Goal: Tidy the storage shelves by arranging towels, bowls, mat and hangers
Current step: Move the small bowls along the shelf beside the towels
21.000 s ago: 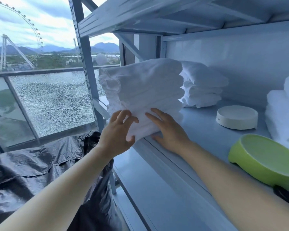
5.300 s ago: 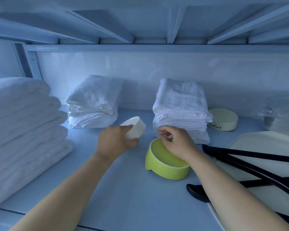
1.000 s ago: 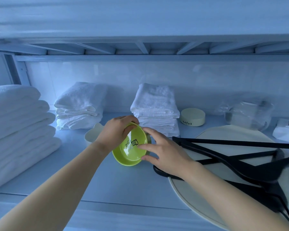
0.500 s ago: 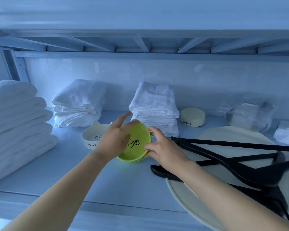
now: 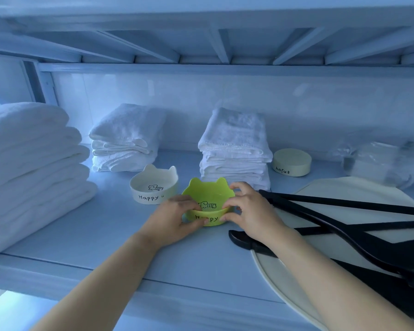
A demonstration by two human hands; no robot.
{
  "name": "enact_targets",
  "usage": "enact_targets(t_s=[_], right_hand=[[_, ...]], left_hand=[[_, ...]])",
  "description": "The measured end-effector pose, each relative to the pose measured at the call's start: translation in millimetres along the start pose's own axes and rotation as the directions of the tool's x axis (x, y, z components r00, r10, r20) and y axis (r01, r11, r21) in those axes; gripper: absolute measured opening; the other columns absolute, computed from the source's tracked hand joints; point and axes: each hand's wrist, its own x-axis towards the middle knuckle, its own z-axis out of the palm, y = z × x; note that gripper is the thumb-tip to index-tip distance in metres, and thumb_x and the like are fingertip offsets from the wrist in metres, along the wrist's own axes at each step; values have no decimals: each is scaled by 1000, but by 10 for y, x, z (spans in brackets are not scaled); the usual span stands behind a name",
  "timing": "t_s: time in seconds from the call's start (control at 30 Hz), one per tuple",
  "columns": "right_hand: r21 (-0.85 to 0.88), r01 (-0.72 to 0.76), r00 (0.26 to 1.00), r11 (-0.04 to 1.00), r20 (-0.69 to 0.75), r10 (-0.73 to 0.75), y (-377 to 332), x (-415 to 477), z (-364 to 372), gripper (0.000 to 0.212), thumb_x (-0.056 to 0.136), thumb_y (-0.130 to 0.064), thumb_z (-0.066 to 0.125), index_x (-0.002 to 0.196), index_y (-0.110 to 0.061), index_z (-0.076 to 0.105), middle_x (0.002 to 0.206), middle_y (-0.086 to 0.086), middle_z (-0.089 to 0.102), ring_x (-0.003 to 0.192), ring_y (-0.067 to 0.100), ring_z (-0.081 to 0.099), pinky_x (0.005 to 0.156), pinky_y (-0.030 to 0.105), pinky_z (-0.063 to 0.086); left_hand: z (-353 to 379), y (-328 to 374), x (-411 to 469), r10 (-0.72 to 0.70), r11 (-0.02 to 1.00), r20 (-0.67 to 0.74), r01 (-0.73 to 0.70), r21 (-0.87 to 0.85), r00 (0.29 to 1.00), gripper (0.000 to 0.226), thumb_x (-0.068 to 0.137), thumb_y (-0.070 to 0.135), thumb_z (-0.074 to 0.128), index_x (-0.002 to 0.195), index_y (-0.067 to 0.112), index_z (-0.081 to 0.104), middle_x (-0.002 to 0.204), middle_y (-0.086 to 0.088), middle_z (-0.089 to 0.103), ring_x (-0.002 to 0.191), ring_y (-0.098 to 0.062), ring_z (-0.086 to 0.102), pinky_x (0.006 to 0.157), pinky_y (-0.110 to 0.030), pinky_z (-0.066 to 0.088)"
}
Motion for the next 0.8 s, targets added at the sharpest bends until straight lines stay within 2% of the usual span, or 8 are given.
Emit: enact_targets(t_s=[0.07,0.17,0.3,0.37,0.5,0.57,0.8], right_hand=[[-23,0,1000,1000,4,0,-1,-7,3,18,76,-37,74,88,-24,73,128,-6,44,109,14,50,80,23,34],[-8,4,1000,1000,-2,-4,0,-7,-2,20,74,-36,75,89,-23,73,122,-9,52,105,12,51,78,20,31],[42,41,999,998,20,-42,-2,-6,-16,21,74,-30,77,92,-18,74,101,-6,66,93,11,59,77,17,38],[55,46,999,997,20,-47,-11,-12,-22,20,76,-28,76,93,-19,74,95,-5,68,89,11,59,78,20,43],[90,45,999,995,1,-45,-13,-48,-39,15,78,-29,74,92,-22,74,91,-5,69,87,12,59,80,27,46],[99,47,999,994,-4,-47,-11,-76,-50,13,78,-29,74,90,-23,74,89,-6,69,86,11,59,80,28,47],[92,58,998,994,-17,-57,-18,-146,-93,16,76,-26,75,90,-20,74,95,-8,68,89,8,59,82,19,44]], left_hand=[[3,-27,9,5,1000,0,-5,0,1000,24,76,36,70,76,12,67,70,6,58,66,-11,52,62,-16,37],[4,-42,13,12,1000,-4,-12,-24,1000,21,76,34,72,77,13,68,71,10,55,66,-8,50,63,-13,36],[-3,-11,10,14,999,2,-14,-41,1000,20,76,34,69,81,15,67,75,6,61,71,-12,54,67,-21,42],[-9,4,4,30,999,4,-30,-22,1000,18,77,30,69,82,13,68,76,3,62,71,-15,55,67,-22,42],[-12,15,4,32,999,-3,-32,5,999,14,77,21,74,84,11,68,79,0,64,73,-19,58,67,-22,42],[-9,32,0,43,999,-7,-43,4,999,14,77,23,74,84,12,68,79,1,64,72,-19,59,67,-22,43],[-7,86,-14,30,999,-47,-29,21,998,22,72,37,71,81,17,72,76,6,67,70,-16,62,62,-30,52]])
